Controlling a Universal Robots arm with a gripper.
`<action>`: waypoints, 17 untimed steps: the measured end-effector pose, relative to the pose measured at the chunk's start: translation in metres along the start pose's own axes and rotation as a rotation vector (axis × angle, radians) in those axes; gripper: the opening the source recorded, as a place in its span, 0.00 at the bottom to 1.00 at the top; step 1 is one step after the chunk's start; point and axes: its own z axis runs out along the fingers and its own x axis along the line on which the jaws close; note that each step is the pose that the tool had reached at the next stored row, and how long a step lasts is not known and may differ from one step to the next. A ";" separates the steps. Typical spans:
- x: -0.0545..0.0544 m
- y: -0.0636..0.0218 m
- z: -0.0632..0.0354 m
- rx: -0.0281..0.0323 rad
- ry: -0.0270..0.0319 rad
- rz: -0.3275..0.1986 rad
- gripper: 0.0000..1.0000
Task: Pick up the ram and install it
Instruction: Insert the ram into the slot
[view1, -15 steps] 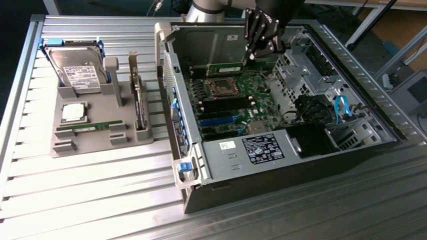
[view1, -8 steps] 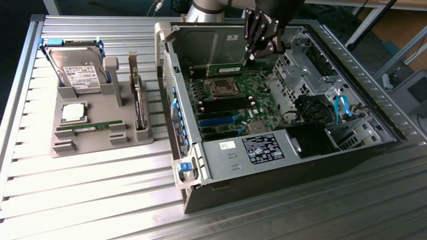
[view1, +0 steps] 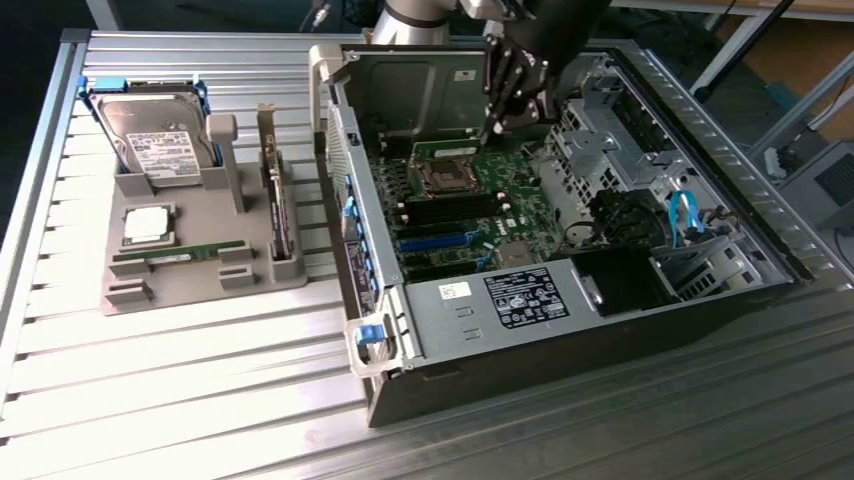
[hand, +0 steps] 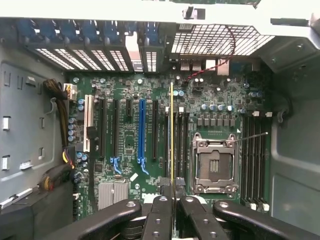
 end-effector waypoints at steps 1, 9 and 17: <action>0.000 -0.0002 0.0032 0.0000 0.0000 0.000 0.12; 0.001 -0.0016 0.0260 0.0000 0.0000 0.000 0.12; 0.001 -0.0027 0.0446 -0.0001 0.0000 0.000 0.12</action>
